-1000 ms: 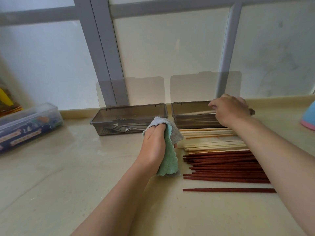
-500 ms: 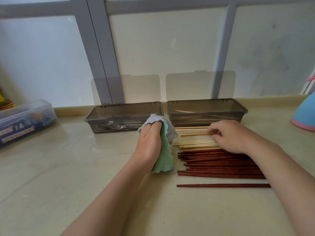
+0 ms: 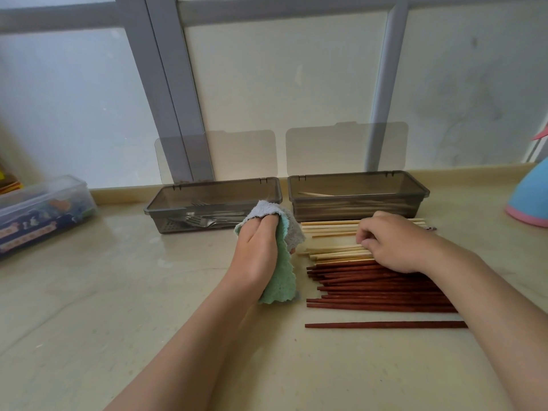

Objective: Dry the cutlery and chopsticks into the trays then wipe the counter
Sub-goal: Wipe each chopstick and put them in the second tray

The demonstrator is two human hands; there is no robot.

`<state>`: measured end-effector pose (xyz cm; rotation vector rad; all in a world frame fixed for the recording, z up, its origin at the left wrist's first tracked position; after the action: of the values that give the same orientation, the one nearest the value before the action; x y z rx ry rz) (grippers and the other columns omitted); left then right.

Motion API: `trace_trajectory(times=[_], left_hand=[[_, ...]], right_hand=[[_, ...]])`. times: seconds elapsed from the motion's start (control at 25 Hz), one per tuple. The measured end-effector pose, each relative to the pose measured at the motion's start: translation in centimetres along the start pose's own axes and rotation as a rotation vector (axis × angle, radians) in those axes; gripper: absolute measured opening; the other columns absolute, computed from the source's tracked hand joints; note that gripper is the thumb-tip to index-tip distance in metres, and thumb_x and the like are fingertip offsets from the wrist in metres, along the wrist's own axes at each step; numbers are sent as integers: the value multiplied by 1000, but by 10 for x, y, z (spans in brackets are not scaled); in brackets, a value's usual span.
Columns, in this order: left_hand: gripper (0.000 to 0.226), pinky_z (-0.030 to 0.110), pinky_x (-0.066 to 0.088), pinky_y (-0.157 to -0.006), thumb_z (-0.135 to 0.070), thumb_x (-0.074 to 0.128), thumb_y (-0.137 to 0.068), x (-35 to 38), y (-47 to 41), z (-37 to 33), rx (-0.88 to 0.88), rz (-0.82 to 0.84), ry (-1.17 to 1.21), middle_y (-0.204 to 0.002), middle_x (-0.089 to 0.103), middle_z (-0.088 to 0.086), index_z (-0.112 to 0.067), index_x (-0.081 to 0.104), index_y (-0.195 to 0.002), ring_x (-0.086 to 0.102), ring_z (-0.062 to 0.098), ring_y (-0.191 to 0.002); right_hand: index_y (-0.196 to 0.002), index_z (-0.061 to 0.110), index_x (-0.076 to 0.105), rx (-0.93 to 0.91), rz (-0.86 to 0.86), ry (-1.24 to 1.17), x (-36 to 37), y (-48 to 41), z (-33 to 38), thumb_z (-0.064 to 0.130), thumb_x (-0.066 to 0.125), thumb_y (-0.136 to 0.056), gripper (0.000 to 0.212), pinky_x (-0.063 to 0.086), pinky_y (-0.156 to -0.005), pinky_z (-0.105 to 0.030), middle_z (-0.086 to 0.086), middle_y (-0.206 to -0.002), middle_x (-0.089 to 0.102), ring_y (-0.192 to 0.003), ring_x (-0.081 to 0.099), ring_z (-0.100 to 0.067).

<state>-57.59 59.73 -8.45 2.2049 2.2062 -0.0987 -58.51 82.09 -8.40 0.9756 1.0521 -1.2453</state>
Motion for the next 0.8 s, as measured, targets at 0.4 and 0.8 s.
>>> trace_trajectory(times=[0.4, 0.8], left_hand=[[25, 34, 44, -69, -28, 39, -103, -11, 1, -3, 6, -116, -1, -85, 52, 3, -18, 54, -86, 52, 19, -78], [31, 38, 44, -68, -26, 41, -102, -8, 0, -8, 67, -96, 63, -70, 53, -1, -16, 51, -74, 51, 18, -71]], right_hand=[[-89, 25, 50, -65, -101, -37, -12, 2, 15, 14, 43, -104, 21, 51, -81, -40, 4, -95, 56, -87, 55, -15], [-102, 23, 60, -376, -271, -345, -31, 30, 79, 15, 47, -104, 16, 49, -68, -31, 8, -87, 61, -82, 59, -9]])
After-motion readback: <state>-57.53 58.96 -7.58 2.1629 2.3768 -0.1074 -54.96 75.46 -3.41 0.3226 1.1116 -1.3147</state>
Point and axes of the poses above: each hand's wrist, its own y-axis away from the middle knuckle, its own x-axis out of the palm, z = x × y, the point moved 10 cm from there along -y, towards the middle knuckle
